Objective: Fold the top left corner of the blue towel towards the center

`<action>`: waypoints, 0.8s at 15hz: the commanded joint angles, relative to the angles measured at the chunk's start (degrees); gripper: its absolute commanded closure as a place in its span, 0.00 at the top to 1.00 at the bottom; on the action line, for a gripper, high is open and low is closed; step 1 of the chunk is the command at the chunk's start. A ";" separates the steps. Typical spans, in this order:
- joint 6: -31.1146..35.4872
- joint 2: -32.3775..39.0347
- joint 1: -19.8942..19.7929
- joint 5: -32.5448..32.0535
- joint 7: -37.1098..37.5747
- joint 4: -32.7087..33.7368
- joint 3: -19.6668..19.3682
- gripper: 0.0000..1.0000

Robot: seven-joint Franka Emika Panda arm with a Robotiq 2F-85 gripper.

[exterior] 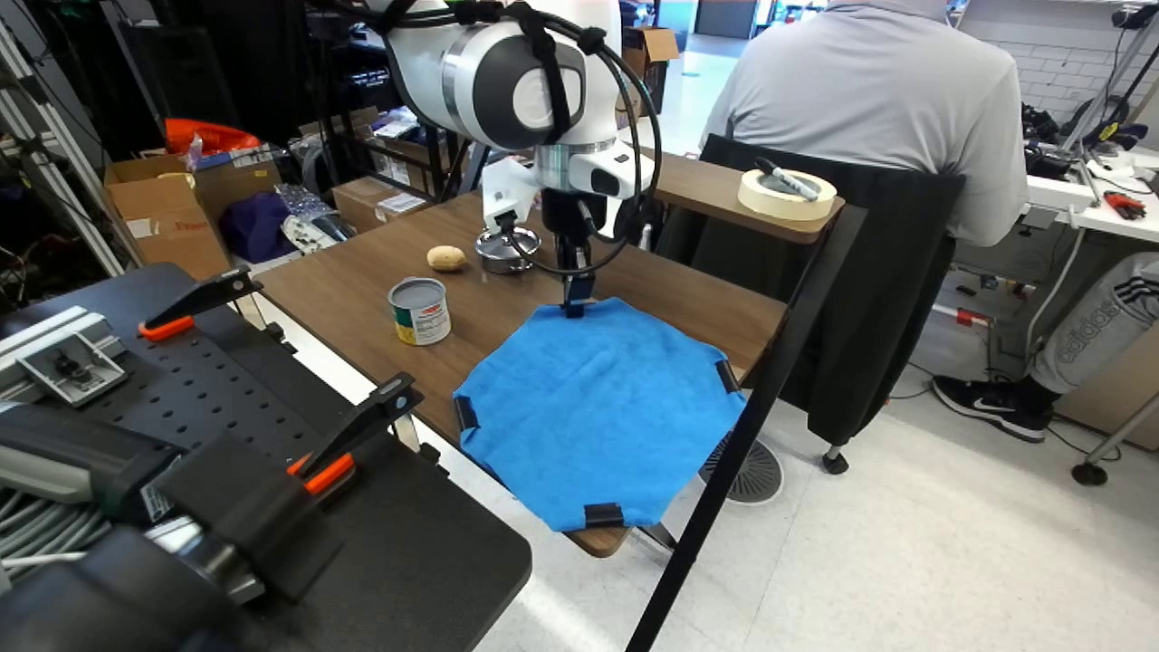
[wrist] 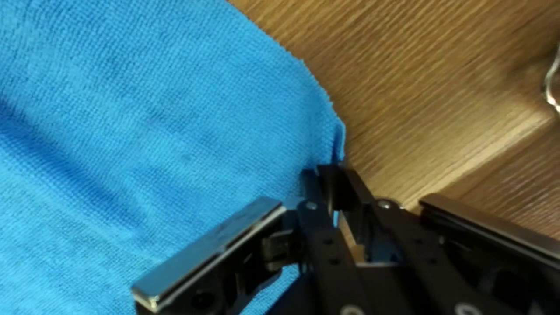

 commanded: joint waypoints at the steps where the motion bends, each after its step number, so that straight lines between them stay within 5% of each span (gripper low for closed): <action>1: -2.05 -1.97 -0.71 2.60 -3.50 -0.79 1.20 0.00; 12: -1.64 -15.92 -1.99 5.97 -7.27 -13.32 1.01 0.01</action>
